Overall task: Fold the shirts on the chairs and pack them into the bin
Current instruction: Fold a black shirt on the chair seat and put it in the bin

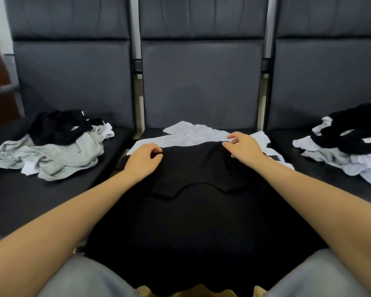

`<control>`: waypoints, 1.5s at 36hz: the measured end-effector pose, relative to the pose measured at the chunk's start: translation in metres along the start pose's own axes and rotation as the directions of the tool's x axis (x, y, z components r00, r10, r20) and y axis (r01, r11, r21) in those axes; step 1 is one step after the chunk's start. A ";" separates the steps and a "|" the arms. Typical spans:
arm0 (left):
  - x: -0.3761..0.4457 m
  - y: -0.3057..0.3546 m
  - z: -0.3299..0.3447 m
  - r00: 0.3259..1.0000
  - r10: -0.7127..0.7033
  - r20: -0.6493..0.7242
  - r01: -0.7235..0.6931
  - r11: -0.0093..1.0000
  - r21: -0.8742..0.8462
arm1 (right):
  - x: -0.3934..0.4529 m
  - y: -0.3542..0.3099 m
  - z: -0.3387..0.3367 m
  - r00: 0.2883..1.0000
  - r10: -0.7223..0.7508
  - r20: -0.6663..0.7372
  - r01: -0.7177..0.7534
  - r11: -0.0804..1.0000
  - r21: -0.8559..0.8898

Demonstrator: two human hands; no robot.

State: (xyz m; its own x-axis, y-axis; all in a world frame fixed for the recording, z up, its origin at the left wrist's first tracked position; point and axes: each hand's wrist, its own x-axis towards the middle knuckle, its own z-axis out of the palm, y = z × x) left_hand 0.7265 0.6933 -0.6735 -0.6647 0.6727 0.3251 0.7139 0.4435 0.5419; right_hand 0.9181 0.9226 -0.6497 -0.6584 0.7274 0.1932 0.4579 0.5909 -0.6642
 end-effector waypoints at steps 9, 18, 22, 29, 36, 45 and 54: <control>0.035 0.005 0.019 0.992 -0.110 -0.066 0.117 0.987 0.107 | 0.025 0.001 0.015 0.968 0.182 0.170 -0.164 0.980 -0.113; 0.052 -0.025 0.018 0.993 -0.121 -0.004 0.121 0.991 0.057 | 0.031 0.015 0.015 0.994 0.097 0.044 -0.097 0.995 0.005; 0.064 -0.027 0.014 0.992 -0.113 -0.060 0.112 0.994 -0.014 | 0.042 0.018 0.016 0.992 0.119 0.044 -0.122 0.989 0.078; 0.100 -0.019 0.019 0.988 -0.021 -0.150 0.041 0.991 0.129 | 0.077 0.011 0.011 0.996 0.057 -0.068 -0.062 0.996 -0.069; 0.141 -0.017 0.036 0.988 -0.087 -0.127 0.107 0.981 0.163 | 0.118 0.012 0.015 0.988 0.070 -0.141 -0.088 0.988 -0.127; 0.132 -0.021 0.056 0.979 -0.172 -0.105 0.181 0.980 0.081 | 0.109 0.028 0.035 0.992 0.089 -0.094 -0.102 0.985 -0.137; 0.062 0.031 0.010 0.997 0.012 -0.075 -0.016 0.998 -0.055 | 0.038 -0.002 0.001 0.999 0.006 -0.038 0.000 0.988 0.153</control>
State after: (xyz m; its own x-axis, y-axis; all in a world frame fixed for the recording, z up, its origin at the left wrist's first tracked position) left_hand 0.7092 0.7549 -0.6443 -0.6706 0.6318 0.3887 0.7113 0.3990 0.5786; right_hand 0.8917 0.9484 -0.6417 -0.6325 0.7435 0.2169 0.3606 0.5306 -0.7671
